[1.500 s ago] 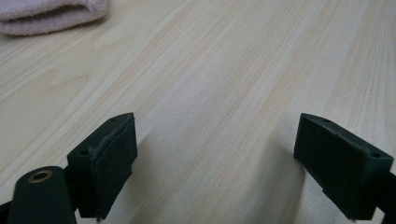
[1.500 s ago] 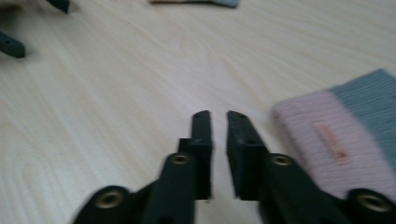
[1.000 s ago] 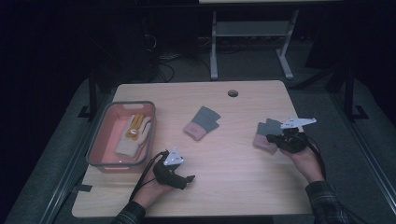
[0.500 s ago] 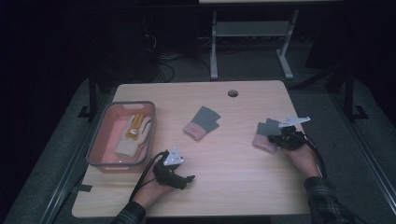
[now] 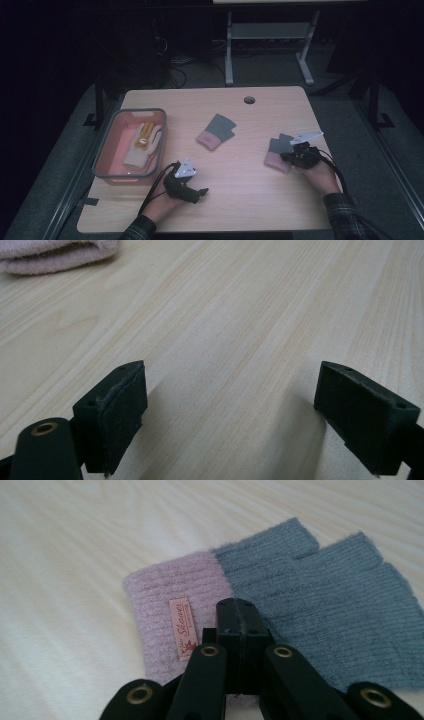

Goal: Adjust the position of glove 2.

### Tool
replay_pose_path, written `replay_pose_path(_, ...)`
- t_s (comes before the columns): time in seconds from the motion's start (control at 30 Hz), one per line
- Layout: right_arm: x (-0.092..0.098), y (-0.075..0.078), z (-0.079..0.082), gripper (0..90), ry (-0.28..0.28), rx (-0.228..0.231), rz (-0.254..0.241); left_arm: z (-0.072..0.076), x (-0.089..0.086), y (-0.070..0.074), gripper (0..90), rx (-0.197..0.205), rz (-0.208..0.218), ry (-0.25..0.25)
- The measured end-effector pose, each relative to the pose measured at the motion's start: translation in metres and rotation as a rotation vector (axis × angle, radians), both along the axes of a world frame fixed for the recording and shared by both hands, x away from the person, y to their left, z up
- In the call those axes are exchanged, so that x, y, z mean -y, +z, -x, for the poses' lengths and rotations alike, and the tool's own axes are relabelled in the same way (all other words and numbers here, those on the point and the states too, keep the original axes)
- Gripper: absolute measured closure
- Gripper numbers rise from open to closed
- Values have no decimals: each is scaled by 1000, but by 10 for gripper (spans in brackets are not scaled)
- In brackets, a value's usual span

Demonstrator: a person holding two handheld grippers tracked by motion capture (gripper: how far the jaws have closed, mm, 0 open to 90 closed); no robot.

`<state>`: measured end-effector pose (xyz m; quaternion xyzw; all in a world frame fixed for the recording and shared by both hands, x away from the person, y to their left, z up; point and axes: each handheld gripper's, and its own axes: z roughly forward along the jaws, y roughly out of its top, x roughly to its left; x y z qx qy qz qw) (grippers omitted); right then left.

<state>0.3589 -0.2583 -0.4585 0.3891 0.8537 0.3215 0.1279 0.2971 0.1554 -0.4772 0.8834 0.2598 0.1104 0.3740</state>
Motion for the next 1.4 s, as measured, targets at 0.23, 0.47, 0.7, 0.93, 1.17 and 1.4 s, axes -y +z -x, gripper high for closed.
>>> replay_pose_path(0.23,-17,1,15,900,45,-15,-4,0,0,0,130,-3,-4,-1)
replay_pose_path(0.47,-36,3,28,900,97,-30,-7,0,0,0,130,1,4,1)
replay_pose_path(0.7,-57,3,44,900,164,-51,-25,0,0,0,130,2,4,-2)
replay_pose_path(0.93,-77,4,52,900,209,-55,-26,0,0,0,129,0,3,-3)
replay_pose_path(1.17,-99,4,58,900,249,-66,-47,0,0,0,129,0,5,-3)
replay_pose_path(1.4,-108,4,61,900,278,-65,-47,0,0,0,130,0,6,-3)
